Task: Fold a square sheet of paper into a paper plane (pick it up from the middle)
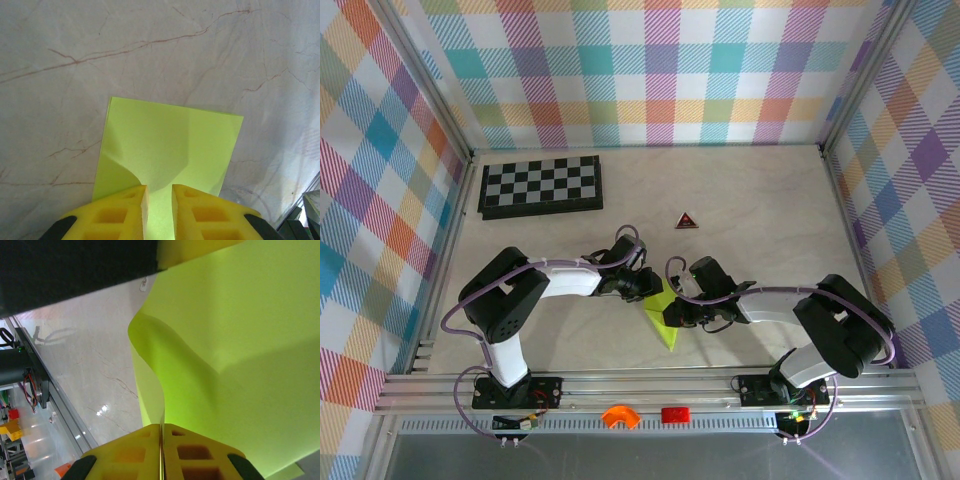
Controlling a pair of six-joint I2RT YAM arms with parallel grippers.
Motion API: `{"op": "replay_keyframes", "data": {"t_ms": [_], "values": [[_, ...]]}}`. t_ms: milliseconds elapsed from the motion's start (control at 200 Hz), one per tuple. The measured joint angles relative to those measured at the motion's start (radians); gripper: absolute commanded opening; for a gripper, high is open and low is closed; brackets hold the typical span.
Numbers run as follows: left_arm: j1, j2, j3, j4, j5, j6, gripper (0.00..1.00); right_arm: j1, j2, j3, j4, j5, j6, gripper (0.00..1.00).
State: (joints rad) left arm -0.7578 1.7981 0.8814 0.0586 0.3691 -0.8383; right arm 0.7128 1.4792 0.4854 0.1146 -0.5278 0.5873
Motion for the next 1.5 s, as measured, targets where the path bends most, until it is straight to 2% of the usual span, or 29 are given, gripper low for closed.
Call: {"op": "replay_keyframes", "data": {"t_ms": [420, 930, 1255, 1500], "values": [[0.0, 0.0, 0.0, 0.0, 0.0, 0.0, 0.21, 0.0, 0.027, -0.002, -0.004, 0.052, 0.0, 0.1], [0.0, -0.002, 0.0, -0.001, -0.004, 0.001, 0.21, 0.0, 0.031, -0.008, 0.008, 0.052, 0.002, 0.09], [0.0, -0.078, -0.01, -0.031, -0.056, 0.01, 0.2, 0.0, 0.029, -0.021, 0.035, 0.051, 0.003, 0.09], [0.0, -0.09, -0.031, -0.014, -0.053, 0.017, 0.21, 0.0, 0.022, -0.042, 0.077, 0.048, 0.003, 0.09]]}}
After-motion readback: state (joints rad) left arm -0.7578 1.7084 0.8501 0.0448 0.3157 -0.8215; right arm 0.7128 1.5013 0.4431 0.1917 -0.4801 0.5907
